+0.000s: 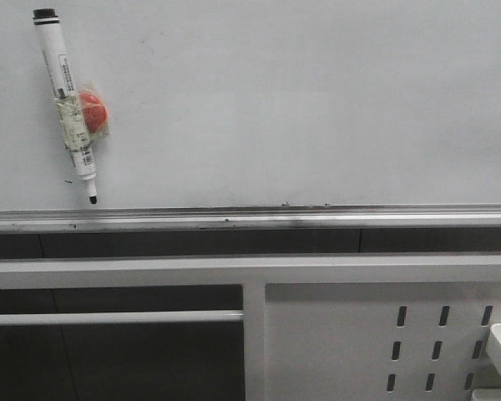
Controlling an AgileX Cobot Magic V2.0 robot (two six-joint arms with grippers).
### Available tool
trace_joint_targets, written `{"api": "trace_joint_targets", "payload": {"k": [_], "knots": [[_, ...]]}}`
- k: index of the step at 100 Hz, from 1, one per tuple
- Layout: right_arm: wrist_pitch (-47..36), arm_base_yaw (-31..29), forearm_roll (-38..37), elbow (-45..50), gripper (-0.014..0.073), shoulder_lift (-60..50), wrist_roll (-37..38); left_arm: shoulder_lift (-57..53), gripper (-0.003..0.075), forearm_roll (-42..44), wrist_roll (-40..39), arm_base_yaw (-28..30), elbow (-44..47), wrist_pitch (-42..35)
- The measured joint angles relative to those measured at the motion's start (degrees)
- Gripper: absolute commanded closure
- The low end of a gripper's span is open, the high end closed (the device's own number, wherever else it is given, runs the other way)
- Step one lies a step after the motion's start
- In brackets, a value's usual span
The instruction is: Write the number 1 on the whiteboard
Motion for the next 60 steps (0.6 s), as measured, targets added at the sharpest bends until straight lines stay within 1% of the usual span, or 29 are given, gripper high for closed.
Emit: {"api": "trace_joint_targets", "payload": {"k": [4,8,20,29,39,47,60], "knots": [[0.39,0.64,2.52,0.0,0.0652,0.0,-0.15,0.0,0.0305,-0.58,0.0,0.0,0.0,0.43],[0.94,1.45,4.92,0.0,0.0652,0.0,-0.15,0.15,0.0289,-1.08,0.0,0.0,0.0,0.86],[4.4,4.5,7.62,0.0,0.0652,0.0,-1.88,1.83,0.0314,-1.5,0.0,0.0,0.0,4.84],[5.37,7.18,8.12,0.0,0.0652,0.0,-5.37,4.09,0.0331,-2.03,0.0,-1.17,0.0,6.67],[4.24,10.19,8.51,0.0,0.0652,0.23,-6.91,7.75,0.034,-2.56,0.0,-4.45,0.0,5.47],[2.93,12.81,8.87,0.0,0.0652,0.97,-7.3,12.1,0.036,-2.68,0.0,-8.27,0.0,3.75],[2.01,16.29,9.21,0.0,0.0652,2.99,-7.55,19.53,0.0371,-2.78,0.0,-14.87,0.0,-1.41]]}}
